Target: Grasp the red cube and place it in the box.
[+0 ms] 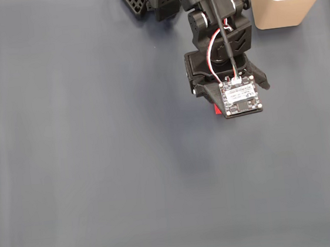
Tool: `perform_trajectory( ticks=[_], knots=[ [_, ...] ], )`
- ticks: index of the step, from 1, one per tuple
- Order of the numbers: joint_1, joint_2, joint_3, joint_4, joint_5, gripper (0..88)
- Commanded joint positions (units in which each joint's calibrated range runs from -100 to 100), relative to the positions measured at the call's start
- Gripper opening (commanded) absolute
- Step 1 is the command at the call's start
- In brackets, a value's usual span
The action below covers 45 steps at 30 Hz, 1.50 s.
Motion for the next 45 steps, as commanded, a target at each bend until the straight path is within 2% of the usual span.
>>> perform_trajectory(
  ticks=[1, 34, 39, 45],
  knots=[
    [-0.28, 0.19, -0.41, -0.9, 0.0, 41.8],
    [-0.92, 1.14, -0.23, -2.79, 0.0, 42.0],
    [-1.06, 0.97, -0.05, -2.79, -0.05, 39.2],
    [-1.27, 0.54, 0.41, -2.79, 0.24, 29.7]
  ],
)
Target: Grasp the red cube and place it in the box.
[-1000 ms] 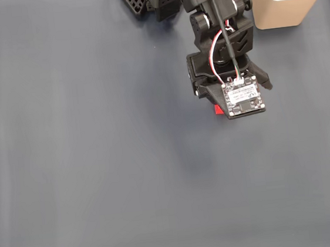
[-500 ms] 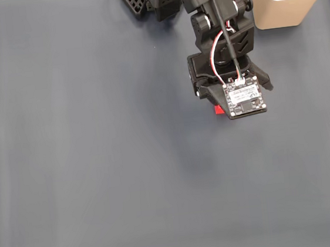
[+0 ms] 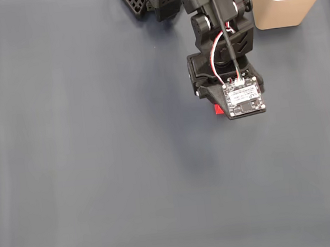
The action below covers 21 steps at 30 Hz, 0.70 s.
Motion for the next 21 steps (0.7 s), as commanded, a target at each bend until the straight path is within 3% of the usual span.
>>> perform_trajectory(
  ticks=[1, 7, 21],
  knots=[
    [-0.37, -1.25, -0.32, -0.68, 0.24, 27.6],
    [-0.51, -1.59, 0.04, -0.35, 0.78, 17.2],
    [-0.44, -1.59, -0.32, -0.35, 1.51, 8.4]
  ],
)
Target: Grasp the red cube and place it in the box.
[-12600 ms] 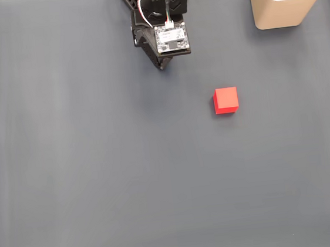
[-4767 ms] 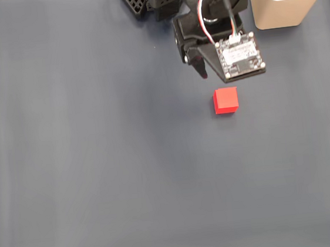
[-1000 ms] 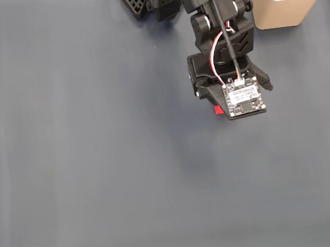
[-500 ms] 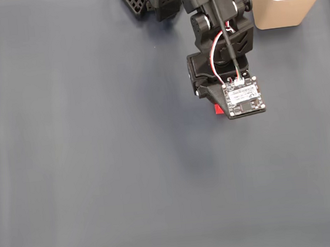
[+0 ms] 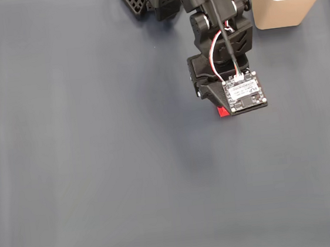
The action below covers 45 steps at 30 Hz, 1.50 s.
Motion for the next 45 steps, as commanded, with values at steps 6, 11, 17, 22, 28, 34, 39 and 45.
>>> perform_trajectory(
  ticks=[6, 11, 17, 22, 28, 34, 39, 45],
  knots=[
    [-0.29, -1.58, -1.05, 0.14, 0.98, 5.7],
    [-0.08, -1.76, -1.32, 0.14, 1.27, 5.8],
    [-0.01, -2.19, -1.69, 0.23, 0.88, 8.4],
    [1.13, -5.39, -2.05, 0.23, -0.39, 17.7],
    [3.11, -13.27, 1.5, 0.47, 0.93, 33.3],
    [4.82, -19.76, 5.88, 2.28, 2.44, 42.4],
    [5.53, -22.36, 7.34, 2.61, 3.17, 44.9],
    [5.39, -22.1, 7.52, 2.03, 3.96, 45.7]
  ],
)
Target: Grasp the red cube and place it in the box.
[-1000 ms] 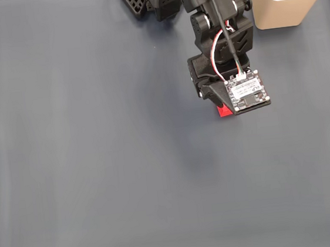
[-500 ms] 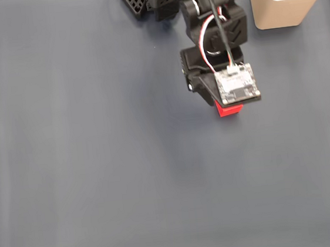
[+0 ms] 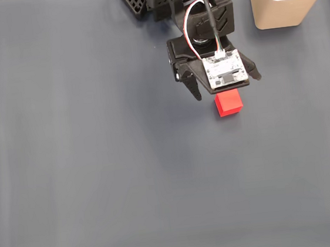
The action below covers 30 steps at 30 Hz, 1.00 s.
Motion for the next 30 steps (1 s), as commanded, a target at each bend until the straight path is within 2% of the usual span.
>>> perform_trajectory(
  ticks=[1, 30],
  knots=[
    [0.13, -1.23, -0.13, -0.57, 0.78, 45.8],
    [-2.5, 15.9, -0.13, -10.75, 0.39, 47.9]
  ],
)
